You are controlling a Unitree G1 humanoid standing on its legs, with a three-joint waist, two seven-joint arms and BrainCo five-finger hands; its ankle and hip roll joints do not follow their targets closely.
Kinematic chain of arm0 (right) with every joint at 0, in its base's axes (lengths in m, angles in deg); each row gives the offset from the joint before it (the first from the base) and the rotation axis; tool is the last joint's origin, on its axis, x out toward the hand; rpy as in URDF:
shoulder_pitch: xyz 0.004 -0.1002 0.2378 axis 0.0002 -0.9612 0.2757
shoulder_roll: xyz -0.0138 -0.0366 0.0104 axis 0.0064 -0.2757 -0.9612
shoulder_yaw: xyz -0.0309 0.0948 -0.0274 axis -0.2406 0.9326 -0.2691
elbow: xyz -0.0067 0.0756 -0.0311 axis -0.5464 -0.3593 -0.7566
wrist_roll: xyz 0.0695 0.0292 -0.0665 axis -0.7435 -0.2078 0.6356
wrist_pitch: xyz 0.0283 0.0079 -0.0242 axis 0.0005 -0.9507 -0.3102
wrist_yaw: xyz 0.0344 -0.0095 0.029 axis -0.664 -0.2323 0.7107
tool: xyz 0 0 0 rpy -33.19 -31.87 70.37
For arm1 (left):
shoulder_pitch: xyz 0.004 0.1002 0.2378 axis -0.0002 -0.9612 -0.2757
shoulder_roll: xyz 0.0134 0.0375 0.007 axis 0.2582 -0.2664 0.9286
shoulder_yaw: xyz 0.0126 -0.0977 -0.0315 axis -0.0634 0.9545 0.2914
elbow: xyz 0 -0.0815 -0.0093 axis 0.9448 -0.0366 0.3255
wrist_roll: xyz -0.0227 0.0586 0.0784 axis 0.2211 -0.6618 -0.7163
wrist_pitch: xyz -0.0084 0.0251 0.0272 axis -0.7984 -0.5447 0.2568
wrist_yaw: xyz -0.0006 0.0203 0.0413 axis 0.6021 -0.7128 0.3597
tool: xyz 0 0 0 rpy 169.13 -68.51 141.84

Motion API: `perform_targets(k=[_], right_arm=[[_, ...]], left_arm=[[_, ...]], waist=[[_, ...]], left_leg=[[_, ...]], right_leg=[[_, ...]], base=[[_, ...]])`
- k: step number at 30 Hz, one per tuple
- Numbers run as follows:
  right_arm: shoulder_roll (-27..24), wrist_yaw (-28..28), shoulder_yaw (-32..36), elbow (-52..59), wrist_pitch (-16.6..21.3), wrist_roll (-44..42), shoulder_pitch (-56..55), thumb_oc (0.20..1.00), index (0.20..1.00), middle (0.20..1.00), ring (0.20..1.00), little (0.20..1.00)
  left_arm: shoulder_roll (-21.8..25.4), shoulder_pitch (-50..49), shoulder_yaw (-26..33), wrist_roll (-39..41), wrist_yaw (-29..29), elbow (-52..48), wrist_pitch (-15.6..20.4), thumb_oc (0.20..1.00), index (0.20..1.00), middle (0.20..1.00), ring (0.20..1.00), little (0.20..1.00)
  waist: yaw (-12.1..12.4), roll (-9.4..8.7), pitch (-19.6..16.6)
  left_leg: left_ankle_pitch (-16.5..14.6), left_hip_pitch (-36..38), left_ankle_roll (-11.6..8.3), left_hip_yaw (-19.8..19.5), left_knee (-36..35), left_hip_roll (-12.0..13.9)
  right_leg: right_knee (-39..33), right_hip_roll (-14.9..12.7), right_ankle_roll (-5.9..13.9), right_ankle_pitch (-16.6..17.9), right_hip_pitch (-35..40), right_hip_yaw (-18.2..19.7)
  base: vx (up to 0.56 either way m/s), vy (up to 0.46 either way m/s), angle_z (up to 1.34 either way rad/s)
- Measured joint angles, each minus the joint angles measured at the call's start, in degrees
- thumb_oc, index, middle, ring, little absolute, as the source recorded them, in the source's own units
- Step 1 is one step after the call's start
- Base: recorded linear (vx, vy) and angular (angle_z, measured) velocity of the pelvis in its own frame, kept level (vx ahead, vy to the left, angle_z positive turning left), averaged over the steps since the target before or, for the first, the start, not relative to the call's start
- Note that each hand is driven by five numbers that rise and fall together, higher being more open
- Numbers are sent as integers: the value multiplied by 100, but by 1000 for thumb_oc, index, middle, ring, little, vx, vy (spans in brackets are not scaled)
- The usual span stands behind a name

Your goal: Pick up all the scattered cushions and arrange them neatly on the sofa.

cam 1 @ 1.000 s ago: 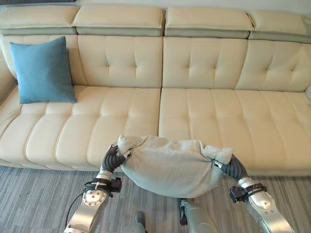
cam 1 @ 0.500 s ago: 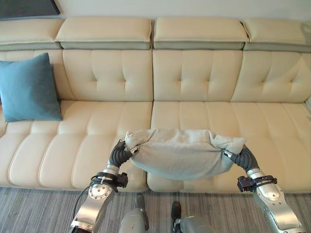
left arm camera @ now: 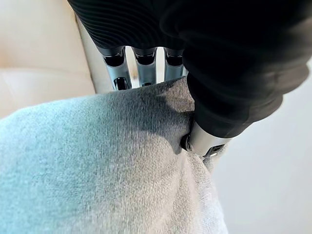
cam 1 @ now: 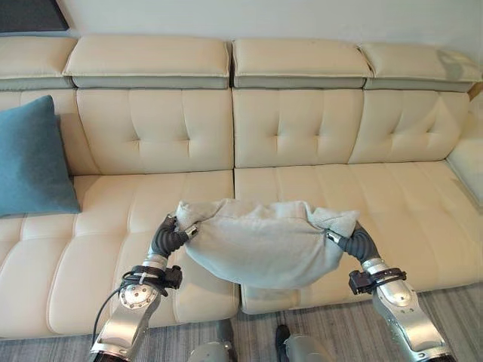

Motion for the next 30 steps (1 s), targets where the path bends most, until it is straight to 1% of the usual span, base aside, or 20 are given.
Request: perform_targets(k=[1,2,3,4,5,7,8,10,13,16,17,18,20,23,25,26,27,28,29,30], right_arm=[[-2,-11,-14,0,0,30,39,200,200,200,200,200],[-5,-41,-16,0,2,86,93,200,200,200,200,200],[-9,-89,-35,-2,2,91,127,200,200,200,200,200],[-50,-144,-58,-3,3,97,249,200,200,200,200,200],[-110,-226,-131,-12,2,146,437,200,200,200,200,200],[-204,-313,-240,-26,-2,210,702,200,200,200,200,200],[-266,-398,-319,-59,1,215,1009,200,200,200,200,200],[-279,-534,-428,-256,1,213,1402,200,200,200,200,200],[-226,-807,-540,-665,6,185,2071,200,200,200,200,200],[-103,-1010,-694,-1094,10,87,2608,200,200,200,200,200],[25,-1134,-747,-1413,66,-72,2883,200,200,200,200,200],[50,-1204,-751,-1603,67,-156,3048,200,200,200,200,200],[170,-1423,-910,-2493,130,-403,3649,200,200,200,200,200],[139,-1560,-1095,-3082,128,-609,3946,200,200,200,200,200],[163,-1661,-1220,-3689,175,-776,4476,200,200,200,200,200],[150,-1711,-1239,-3769,177,-822,4635,200,200,200,200,200],[69,-1816,-1316,-4177,205,-843,5356,200,200,200,200,200],[52,-1831,-1317,-4279,205,-846,5556,639,639,639,639,639],[24,-1858,-1298,-4266,225,-878,5662,856,856,856,856,856],[-30,-1918,-1343,-4365,241,-884,5820,1000,1000,1000,1000,1000]], left_arm=[[-4,0,1,0,-26,0,3,200,200,200,200,200],[-16,11,7,0,-67,-1,3,200,200,200,200,200],[-22,4,15,-7,-89,3,8,200,200,200,200,200],[-132,6,14,-9,-179,1,20,200,200,200,200,200],[-210,19,40,-13,-294,0,45,200,200,200,200,200],[-244,59,94,-62,-387,2,53,200,200,200,200,200],[-252,173,126,-122,-536,4,60,200,200,200,200,200],[-252,426,126,-209,-685,56,60,200,200,200,200,200],[-258,947,109,-210,-1038,146,82,200,200,200,200,200],[-208,1576,82,-208,-1324,458,108,200,200,200,200,200],[-146,1949,14,-205,-1480,669,162,200,200,200,200,200],[-82,2177,-77,-205,-1550,817,182,200,200,200,200,200],[56,2979,-434,-191,-1774,1486,244,200,200,200,200,200],[119,3525,-805,-192,-1880,1991,270,200,200,200,200,200],[234,4159,-1221,-164,-2011,2700,290,200,200,200,200,200],[236,4298,-1245,-161,-2051,2804,291,222,222,222,222,222],[236,5013,-1437,-59,-2197,3379,319,501,501,501,501,501],[239,5199,-1435,19,-2208,3477,316,1000,1000,1000,1000,1000],[257,5293,-1424,29,-2235,3468,322,1000,1000,1000,1000,1000],[251,5471,-1488,33,-2284,3681,399,1000,1000,1000,1000,1000]], waist=[[9,44,27],[-17,2,23],[15,4,24],[28,105,43],[42,189,34],[60,244,23],[102,280,21],[130,302,14],[187,360,13],[208,390,8],[232,402,10],[253,412,13],[323,484,22],[360,579,76],[380,630,117],[397,650,153],[396,732,310],[391,743,355],[396,740,428],[405,750,486]], left_leg=[[20,4,-10,-65,-55,-8],[57,-10,-39,-117,-86,-14],[100,2,-101,-170,-132,-36],[142,-17,-167,-298,-169,14],[187,-84,-230,-356,-176,55],[232,-139,-291,-376,-240,99],[275,-200,-342,-424,-267,135],[329,-268,-370,-524,-268,166],[442,-382,-417,-564,-267,224],[477,-507,-405,-656,-266,234],[571,-624,-374,-672,-265,234],[574,-680,-378,-679,-265,237],[651,-909,-375,-677,-263,238],[676,-1044,-369,-711,-262,236],[702,-1209,-392,-735,-257,247],[722,-1273,-396,-746,-258,248],[787,-1464,-434,-826,-259,253],[800,-1515,-437,-841,-259,259],[804,-1514,-438,-840,-261,263],[821,-1534,-460,-865,-258,264]], right_leg=[[-91,7,3,7,-54,7],[-402,11,18,246,-34,1],[-532,10,-15,560,56,-1],[-775,114,-124,702,172,-26],[-951,152,-201,803,196,-124],[-1143,210,-230,942,223,-169],[-1431,274,-246,1146,306,-223],[-1669,319,-275,1234,390,-312],[-1672,371,-317,1243,314,-401],[-1671,391,-352,1260,225,-470],[-1671,392,-410,1304,120,-490],[-1670,398,-414,1308,64,-491],[-1669,397,-437,1363,-162,-509],[-1669,391,-434,1370,-269,-602],[-1669,399,-432,1369,-426,-626],[-1669,401,-433,1371,-481,-637],[-1668,413,-440,1378,-641,-694],[-1668,417,-450,1387,-681,-744],[-1669,420,-487,1416,-675,-768],[-1668,424,-476,1409,-683,-794]], base=[[48,-16,18],[56,-36,31],[67,-47,41],[81,-83,33],[37,-53,23],[42,-64,10],[38,-66,9],[18,-64,20],[-12,-59,15],[-70,-42,12],[-118,-30,7],[-114,-23,4],[-85,-15,4],[-87,-24,10],[-43,-31,5],[-10,-20,12],[-4,-37,16],[-18,-32,16],[-12,-34,10],[21,-13,11]])
